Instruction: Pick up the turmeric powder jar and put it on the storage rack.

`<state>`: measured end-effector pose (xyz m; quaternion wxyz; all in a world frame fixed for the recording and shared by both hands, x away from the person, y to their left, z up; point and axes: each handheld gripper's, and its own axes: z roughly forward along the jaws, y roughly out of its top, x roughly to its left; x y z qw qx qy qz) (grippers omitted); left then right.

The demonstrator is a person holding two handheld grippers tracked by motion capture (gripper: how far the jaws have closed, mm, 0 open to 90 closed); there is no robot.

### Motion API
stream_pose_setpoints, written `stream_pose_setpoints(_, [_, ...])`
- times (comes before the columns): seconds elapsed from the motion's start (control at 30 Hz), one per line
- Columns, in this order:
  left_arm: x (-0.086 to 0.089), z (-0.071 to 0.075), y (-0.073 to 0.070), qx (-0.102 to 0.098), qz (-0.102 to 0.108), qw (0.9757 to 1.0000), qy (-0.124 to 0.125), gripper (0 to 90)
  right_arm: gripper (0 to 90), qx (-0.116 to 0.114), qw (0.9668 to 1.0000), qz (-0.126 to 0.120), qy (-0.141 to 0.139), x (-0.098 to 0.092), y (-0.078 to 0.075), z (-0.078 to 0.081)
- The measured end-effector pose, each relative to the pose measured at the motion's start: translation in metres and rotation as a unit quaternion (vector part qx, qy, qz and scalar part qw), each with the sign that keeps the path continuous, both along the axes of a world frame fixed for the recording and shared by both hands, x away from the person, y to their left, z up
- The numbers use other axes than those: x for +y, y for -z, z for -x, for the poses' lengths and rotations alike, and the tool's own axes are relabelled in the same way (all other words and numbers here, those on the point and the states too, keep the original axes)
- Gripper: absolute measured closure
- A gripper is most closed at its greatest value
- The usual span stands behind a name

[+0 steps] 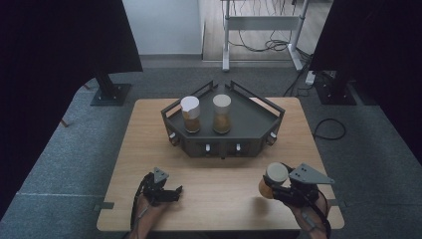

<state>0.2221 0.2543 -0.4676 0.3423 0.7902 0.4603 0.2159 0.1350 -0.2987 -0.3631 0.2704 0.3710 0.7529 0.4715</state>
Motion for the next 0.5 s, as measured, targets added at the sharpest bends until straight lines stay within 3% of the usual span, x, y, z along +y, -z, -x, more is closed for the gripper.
stream_pose_setpoints(0.5, [0.0,0.0,0.0,0.0,0.0,1.0,0.0,4.5,33.3,-0.006,1.0,0.0,0.002,0.007,-0.012,-0.017])
